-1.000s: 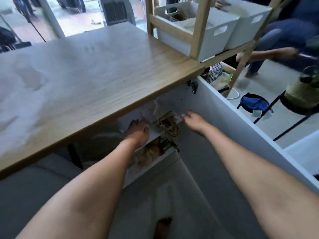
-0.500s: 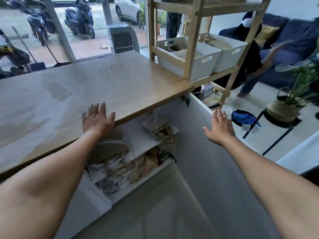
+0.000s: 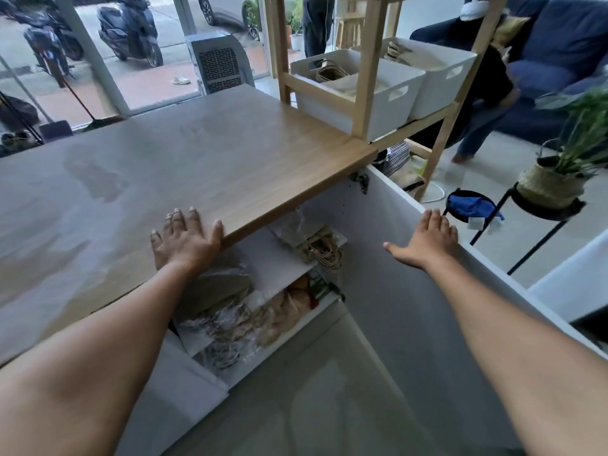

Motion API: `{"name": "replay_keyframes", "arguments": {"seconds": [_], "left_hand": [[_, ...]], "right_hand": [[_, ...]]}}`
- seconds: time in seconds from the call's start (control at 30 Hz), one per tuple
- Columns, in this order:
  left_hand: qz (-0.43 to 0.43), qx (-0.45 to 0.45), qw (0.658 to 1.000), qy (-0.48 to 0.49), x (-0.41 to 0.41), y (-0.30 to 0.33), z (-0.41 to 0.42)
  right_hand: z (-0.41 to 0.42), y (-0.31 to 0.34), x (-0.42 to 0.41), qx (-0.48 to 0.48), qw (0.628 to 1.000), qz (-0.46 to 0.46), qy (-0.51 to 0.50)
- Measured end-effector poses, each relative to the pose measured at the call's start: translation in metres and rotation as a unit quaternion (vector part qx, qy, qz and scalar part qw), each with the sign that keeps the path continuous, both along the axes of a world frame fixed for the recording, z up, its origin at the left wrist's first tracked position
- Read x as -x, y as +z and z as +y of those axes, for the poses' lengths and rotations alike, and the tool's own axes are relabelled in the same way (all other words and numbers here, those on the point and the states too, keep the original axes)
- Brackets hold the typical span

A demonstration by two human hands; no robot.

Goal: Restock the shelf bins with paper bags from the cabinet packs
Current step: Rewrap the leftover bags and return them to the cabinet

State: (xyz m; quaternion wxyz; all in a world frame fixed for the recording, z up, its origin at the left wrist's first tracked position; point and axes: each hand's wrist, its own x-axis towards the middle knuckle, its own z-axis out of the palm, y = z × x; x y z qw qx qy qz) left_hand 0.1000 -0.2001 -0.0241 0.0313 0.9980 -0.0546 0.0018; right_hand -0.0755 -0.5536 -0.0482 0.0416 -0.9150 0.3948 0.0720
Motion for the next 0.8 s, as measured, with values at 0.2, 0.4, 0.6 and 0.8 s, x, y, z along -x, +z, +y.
{"name": "replay_keyframes", "arguments": {"seconds": [0.2,0.4,0.6,0.8], "left_hand": [[0.062,-0.02,0.997,-0.032,-0.005,0.004,-0.001],[0.067,-0.043,0.994,-0.07,-0.009,0.011,0.003],[0.055,-0.02,0.995,-0.077,-0.009,0.009,0.0],[0.042,-0.006,0.996,-0.076,-0.005,0.006,0.001]], "right_hand": [[0.031,0.007,-0.004,0.002,1.0,0.007,-0.029],[0.068,0.011,-0.014,-0.037,0.998,-0.028,-0.045],[0.096,0.019,-0.031,-0.029,0.997,-0.069,-0.029],[0.116,-0.002,-0.042,-0.134,0.966,-0.21,-0.064]]}}
